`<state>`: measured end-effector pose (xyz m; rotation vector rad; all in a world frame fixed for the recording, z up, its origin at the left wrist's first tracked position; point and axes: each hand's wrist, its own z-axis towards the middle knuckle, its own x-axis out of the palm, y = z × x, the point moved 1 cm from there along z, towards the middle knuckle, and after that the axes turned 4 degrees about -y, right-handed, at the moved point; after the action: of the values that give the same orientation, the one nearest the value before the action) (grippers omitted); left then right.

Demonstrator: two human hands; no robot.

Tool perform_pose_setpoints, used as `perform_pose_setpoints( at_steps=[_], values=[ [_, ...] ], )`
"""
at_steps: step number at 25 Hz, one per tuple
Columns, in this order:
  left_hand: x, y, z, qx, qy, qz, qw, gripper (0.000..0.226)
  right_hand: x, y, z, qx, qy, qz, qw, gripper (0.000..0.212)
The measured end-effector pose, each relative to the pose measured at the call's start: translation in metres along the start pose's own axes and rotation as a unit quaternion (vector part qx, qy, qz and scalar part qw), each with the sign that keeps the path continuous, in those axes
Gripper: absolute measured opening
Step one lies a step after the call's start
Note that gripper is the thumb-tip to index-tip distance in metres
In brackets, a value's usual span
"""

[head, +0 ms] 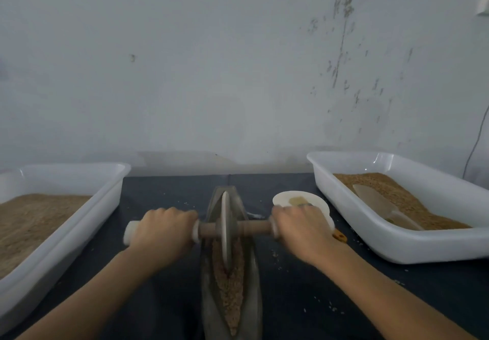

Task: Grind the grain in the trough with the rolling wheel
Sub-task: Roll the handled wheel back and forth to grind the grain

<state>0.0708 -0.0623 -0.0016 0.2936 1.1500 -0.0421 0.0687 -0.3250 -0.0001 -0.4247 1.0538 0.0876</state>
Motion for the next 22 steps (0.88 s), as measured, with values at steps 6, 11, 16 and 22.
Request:
perform_pose_setpoints(
  at_steps=[6, 11, 16, 22],
  values=[
    [0.006, 0.000, 0.033, -0.037, -0.012, -0.001, 0.999, 0.016, 0.002, 0.000, 0.037, 0.037, -0.002, 0.024, 0.999, 0.022],
    [-0.009, -0.001, -0.046, 0.011, 0.040, -0.016, 0.999, 0.024, -0.024, 0.005, -0.048, -0.062, -0.031, 0.035, 0.997, 0.043],
    [-0.014, -0.003, -0.028, 0.023, 0.060, 0.008, 0.998, 0.024, -0.007, -0.001, -0.023, -0.002, 0.062, 0.059, 0.996, 0.029],
    [-0.001, -0.003, 0.058, -0.019, -0.014, 0.062, 0.998, 0.012, 0.032, -0.009, 0.051, 0.071, 0.017, 0.041, 0.996, 0.019]
  ],
)
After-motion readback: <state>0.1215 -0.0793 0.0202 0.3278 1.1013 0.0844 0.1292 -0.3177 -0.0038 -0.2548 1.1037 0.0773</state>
